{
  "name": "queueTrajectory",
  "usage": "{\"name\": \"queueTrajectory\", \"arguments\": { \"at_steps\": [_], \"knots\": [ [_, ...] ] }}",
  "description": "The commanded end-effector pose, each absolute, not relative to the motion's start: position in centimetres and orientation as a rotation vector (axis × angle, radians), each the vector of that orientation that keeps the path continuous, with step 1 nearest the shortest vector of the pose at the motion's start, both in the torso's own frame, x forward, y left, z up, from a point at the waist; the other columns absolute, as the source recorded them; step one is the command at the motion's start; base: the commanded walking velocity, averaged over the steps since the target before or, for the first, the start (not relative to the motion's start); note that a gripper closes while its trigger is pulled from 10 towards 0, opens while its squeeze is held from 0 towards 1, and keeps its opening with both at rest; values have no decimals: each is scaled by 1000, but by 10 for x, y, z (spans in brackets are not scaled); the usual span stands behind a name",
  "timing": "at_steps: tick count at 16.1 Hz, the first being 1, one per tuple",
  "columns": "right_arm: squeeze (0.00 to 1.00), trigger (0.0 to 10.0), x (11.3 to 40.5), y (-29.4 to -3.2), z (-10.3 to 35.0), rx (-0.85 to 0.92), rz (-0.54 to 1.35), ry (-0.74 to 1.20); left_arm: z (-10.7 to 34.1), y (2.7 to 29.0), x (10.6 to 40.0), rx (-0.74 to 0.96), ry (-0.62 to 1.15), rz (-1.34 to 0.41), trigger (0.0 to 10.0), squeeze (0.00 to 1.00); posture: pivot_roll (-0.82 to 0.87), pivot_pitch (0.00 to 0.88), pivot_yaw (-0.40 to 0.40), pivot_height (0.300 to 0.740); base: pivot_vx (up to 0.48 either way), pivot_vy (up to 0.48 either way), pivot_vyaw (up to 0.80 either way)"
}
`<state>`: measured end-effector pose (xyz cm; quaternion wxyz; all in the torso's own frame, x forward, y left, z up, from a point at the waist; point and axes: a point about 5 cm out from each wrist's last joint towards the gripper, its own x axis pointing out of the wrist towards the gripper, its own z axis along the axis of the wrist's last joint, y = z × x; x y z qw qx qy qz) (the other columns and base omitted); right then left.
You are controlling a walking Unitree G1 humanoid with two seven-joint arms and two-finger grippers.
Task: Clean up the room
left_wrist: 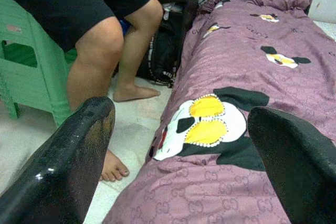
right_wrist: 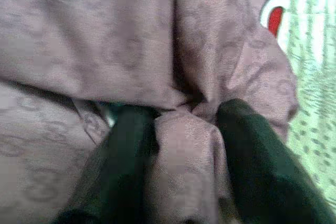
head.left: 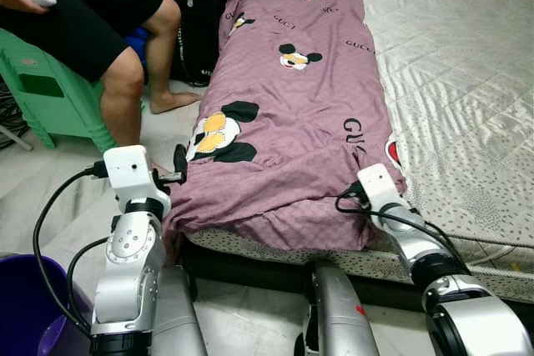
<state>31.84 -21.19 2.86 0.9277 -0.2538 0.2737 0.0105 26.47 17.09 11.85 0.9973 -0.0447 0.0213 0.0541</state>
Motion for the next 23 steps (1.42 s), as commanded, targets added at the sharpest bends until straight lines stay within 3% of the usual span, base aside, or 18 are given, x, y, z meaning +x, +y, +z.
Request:
{"name": "queueTrajectory", "arguments": {
  "at_steps": [1,11,18,23],
  "knots": [
    [0,0,312,-222,23,-533,-28,595,120,170,269,-82,33,105,10000,0,-8,0,-8,543,0,0,0],
    [0,0,284,-244,3,-407,-87,694,119,169,276,-88,21,104,10000,0,-32,0,-5,543,0,0,0],
    [0,0,237,-288,10,-384,-225,723,120,170,280,-97,9,107,10000,0,-67,0,4,543,0,0,0],
    [0,0,191,-282,17,-451,-168,720,120,168,282,-99,5,99,10000,0,-78,0,6,543,0,0,0]
  ]
}}
